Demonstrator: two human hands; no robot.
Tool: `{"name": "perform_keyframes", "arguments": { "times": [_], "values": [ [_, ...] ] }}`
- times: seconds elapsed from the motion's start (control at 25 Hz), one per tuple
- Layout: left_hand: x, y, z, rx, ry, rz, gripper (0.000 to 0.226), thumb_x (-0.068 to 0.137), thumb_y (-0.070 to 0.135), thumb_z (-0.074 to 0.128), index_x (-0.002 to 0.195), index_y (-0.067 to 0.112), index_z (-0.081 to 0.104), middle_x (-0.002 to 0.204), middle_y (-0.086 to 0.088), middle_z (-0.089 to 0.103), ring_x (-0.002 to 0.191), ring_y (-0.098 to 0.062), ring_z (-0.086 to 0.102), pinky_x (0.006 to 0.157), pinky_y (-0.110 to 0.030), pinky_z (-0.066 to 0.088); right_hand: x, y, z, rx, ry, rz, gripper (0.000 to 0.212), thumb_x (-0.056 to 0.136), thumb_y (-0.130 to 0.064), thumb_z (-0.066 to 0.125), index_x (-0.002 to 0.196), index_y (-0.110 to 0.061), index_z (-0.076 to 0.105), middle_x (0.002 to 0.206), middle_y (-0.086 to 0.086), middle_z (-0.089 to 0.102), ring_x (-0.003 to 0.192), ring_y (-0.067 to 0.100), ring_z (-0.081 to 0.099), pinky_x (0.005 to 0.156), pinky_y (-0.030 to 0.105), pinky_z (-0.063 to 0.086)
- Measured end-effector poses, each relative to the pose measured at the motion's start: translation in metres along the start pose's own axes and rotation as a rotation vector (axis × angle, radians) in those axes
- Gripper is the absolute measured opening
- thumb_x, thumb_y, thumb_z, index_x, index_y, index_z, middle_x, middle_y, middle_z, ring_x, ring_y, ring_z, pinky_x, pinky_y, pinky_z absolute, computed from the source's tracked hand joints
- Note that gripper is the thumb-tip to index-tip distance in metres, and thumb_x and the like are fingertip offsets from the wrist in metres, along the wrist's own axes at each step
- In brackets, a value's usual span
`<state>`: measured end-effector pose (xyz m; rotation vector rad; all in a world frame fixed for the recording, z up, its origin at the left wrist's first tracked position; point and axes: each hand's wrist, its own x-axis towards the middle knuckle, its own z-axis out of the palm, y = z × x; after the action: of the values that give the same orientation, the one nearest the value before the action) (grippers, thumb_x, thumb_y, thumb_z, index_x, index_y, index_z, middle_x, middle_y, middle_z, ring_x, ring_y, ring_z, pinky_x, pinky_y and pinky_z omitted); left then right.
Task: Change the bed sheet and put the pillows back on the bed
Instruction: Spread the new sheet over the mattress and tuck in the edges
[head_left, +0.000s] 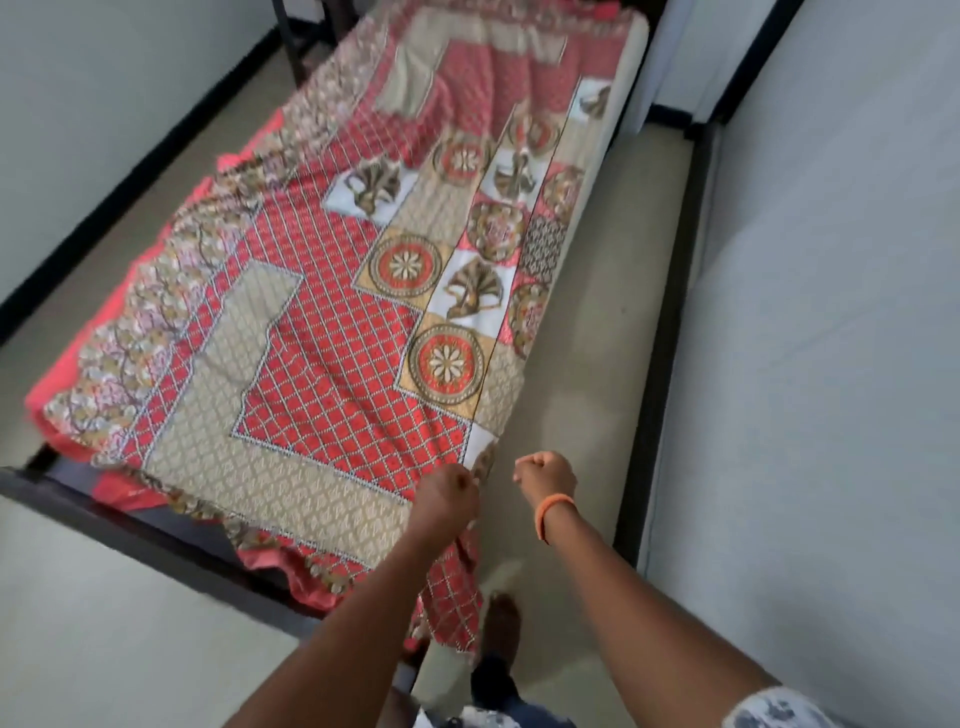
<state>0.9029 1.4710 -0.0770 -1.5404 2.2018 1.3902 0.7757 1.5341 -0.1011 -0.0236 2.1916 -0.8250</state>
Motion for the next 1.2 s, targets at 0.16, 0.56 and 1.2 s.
{"name": "perform_keyframes", "arguments": {
  "times": [0.16, 0.56, 1.2],
  "values": [
    [0.016, 0.080, -0.026, -0.097, 0.075, 0.085, 0.019, 0.091, 0.008, 0.053, 0.083, 0.004, 0.069, 0.079, -0.013, 0.070, 0.070, -0.025, 0.066, 0.064, -0.036, 0.055, 0.012, -0.073, -0.051, 0.117, 0.022, -0.091, 0.016, 0.083, -0.009, 0.058, 0.069, -0.010, 0.066, 0.074, 0.012, 0.072, 0.078, 0.028, 0.068, 0.072, 0.030, 0.053],
    [0.098, 0.232, -0.057, -0.393, 0.171, 0.068, 0.016, 0.088, 0.008, 0.054, 0.082, 0.004, 0.069, 0.081, -0.014, 0.073, 0.065, -0.023, 0.069, 0.054, -0.027, 0.050, 0.084, -0.208, -0.149, 0.273, 0.107, -0.209, 0.023, 0.084, -0.008, 0.059, 0.061, -0.012, 0.062, 0.068, 0.012, 0.070, 0.066, 0.028, 0.067, 0.072, 0.040, 0.059],
    [0.478, 0.573, -0.116, -0.518, 0.201, 0.121, 0.018, 0.092, 0.010, 0.053, 0.081, 0.006, 0.067, 0.083, -0.013, 0.071, 0.058, -0.017, 0.062, 0.054, -0.025, 0.050, 0.412, -0.543, -0.325, 0.284, 0.045, -0.273, 0.029, 0.093, -0.012, 0.056, 0.065, -0.012, 0.056, 0.076, 0.012, 0.067, 0.068, 0.023, 0.063, 0.056, 0.023, 0.042]
  ]
}}
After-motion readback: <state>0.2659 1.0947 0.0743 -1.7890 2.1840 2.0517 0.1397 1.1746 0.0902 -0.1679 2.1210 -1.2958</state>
